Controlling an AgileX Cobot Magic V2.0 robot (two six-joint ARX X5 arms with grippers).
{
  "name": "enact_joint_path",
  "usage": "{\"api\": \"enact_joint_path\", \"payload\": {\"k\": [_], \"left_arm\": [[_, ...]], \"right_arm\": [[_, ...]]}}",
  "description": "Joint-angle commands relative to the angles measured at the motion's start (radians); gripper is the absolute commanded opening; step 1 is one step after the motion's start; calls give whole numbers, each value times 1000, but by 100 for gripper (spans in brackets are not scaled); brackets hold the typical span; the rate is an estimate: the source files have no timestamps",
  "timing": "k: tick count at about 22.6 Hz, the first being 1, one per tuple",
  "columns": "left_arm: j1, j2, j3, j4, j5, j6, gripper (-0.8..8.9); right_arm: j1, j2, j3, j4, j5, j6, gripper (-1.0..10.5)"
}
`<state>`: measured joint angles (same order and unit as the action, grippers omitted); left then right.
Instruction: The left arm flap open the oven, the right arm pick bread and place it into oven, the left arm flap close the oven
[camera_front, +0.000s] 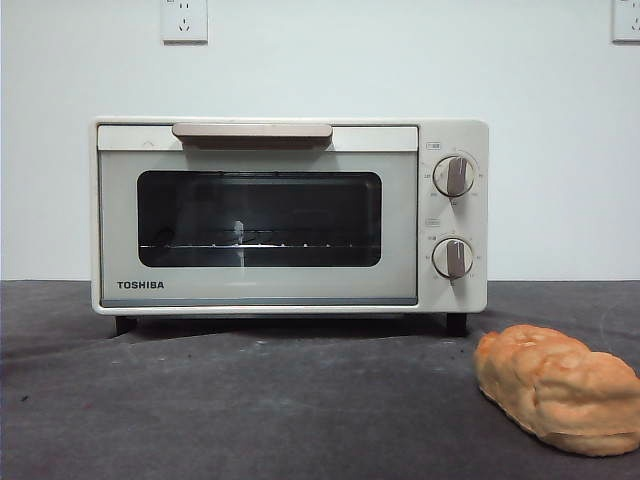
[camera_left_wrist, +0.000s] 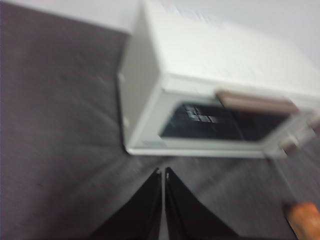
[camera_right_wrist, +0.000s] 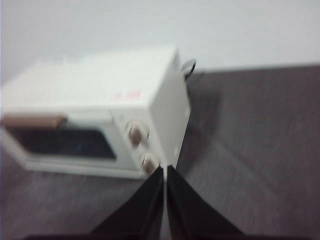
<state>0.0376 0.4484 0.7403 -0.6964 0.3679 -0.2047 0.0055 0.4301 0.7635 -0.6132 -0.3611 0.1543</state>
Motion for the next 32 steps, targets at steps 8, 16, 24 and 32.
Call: {"api": "enact_joint_path", "payload": {"k": [8, 16, 24, 32], "left_arm": [[-48, 164, 129, -171, 118, 180, 16], [-84, 164, 129, -229, 126, 201, 16], [-84, 164, 129, -232, 126, 201, 16], [-84, 164, 129, -232, 126, 201, 16]], "right_arm": [[31, 158, 108, -323, -85, -158, 7], [85, 179, 108, -397, -84, -189, 7], [94, 182, 108, -397, -84, -151, 471], [220, 303, 61, -323, -76, -39, 470]]}}
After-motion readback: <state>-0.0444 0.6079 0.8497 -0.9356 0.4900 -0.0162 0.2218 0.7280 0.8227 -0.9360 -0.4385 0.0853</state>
